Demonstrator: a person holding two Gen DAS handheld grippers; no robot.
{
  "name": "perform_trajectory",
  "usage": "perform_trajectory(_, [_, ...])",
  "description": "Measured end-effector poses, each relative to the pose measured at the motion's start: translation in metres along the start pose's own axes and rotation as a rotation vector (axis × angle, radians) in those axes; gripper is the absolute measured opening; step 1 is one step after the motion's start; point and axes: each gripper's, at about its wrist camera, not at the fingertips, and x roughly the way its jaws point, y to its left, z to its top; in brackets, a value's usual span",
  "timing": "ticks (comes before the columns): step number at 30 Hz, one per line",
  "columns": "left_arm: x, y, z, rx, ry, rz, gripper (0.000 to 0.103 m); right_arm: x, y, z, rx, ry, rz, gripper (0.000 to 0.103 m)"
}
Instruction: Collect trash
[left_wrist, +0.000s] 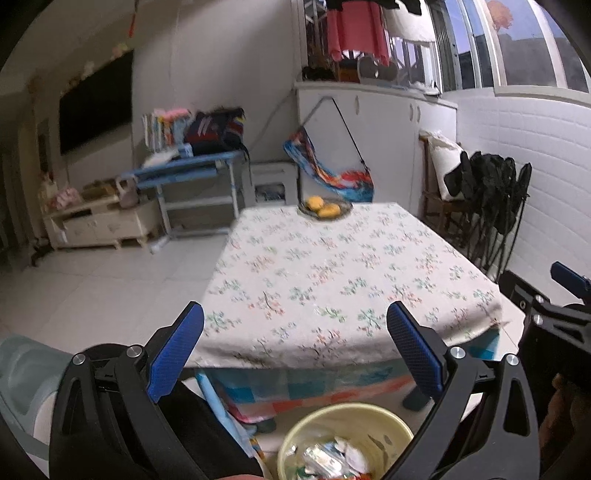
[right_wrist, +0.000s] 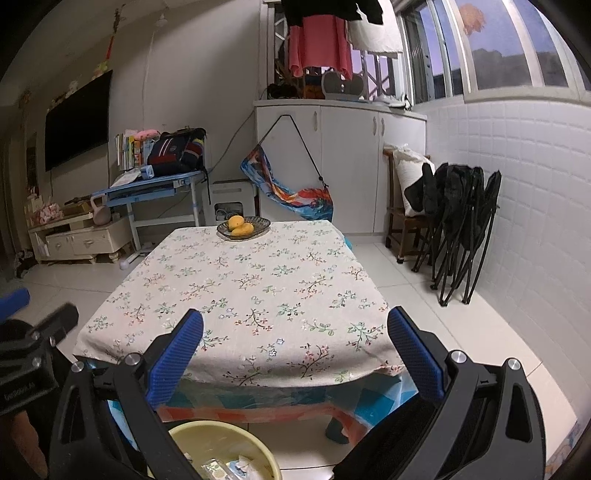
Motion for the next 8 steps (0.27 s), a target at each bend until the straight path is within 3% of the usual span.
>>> perform_trajectory(3, [0.009,0.004,0.000,-0.011,0.070,-0.029,0.096,0.009,-0.004,0.004,0.022,0.040,0.017,0.096])
perform_trajectory(8, [0.012,0.011,0.002,-0.010,0.089,0.005,0.096,0.028,-0.005,0.015,0.028,0.095,0.040,0.096])
